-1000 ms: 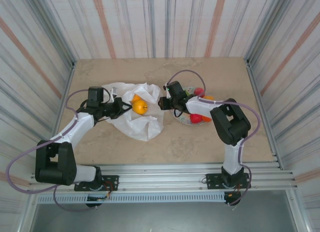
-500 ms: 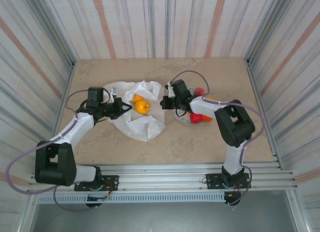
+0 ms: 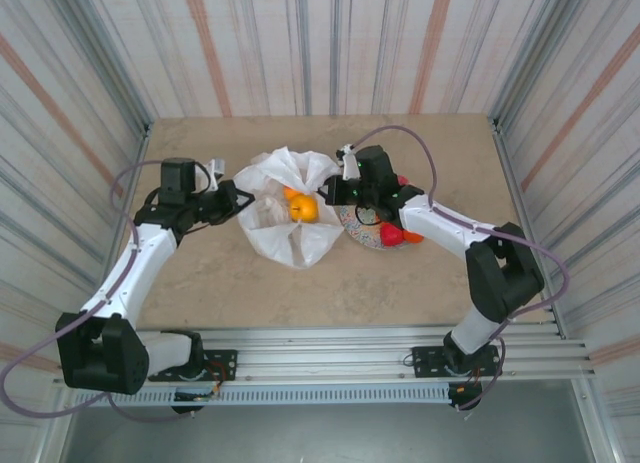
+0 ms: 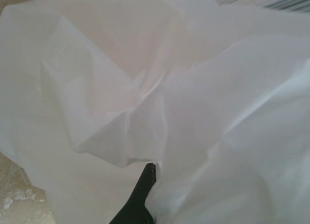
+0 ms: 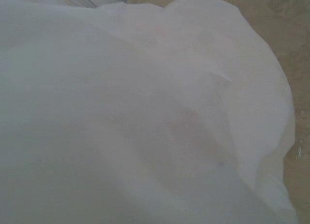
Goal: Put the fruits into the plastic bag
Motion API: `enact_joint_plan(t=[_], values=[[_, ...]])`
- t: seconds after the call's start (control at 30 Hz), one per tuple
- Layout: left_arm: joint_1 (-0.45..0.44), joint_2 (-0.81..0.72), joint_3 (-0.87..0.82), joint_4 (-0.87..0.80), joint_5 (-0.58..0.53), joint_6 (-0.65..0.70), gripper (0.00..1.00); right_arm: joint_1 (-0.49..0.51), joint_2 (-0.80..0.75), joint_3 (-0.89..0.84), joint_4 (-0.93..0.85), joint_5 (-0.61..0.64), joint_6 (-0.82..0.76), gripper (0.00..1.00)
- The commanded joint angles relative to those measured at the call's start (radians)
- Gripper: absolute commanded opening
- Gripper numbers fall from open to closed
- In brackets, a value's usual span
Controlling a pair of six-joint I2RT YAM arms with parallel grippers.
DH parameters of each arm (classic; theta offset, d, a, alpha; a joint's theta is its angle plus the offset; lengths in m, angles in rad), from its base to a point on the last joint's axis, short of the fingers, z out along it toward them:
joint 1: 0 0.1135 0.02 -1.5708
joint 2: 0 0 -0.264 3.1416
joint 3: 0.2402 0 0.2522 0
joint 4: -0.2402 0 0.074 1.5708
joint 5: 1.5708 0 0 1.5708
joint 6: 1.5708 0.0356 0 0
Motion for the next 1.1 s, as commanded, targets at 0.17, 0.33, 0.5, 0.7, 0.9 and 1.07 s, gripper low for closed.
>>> enact_joint_plan(t=[0.17,0.33,0.5,0.7,0.9,1.07], values=[[-0.028,-0.054,0.044,-0.051,-0.058,0.034,0.00,-0.003,0.091,0.018,-0.134,0.018,-0.082,0.03],[-0.028,-0.039,0.020,-0.027,-0.068,0.029,0.00,-0.014,0.059,0.063,-0.243,0.038,-0.166,0.26],[-0.039,-0.011,0.005,-0.001,-0.049,0.017,0.00,-0.041,-0.086,0.011,-0.313,0.071,-0.234,0.58],[-0.050,-0.003,-0.006,0.027,-0.055,0.011,0.00,-0.064,-0.265,-0.073,-0.319,0.056,-0.244,1.00],[-0.058,0.010,-0.013,0.039,-0.041,0.010,0.00,-0.170,-0.344,-0.099,-0.369,0.150,-0.315,0.99],[-0.066,0.009,-0.029,0.056,-0.041,0.004,0.00,-0.198,-0.202,-0.012,-0.469,0.418,-0.501,0.99]])
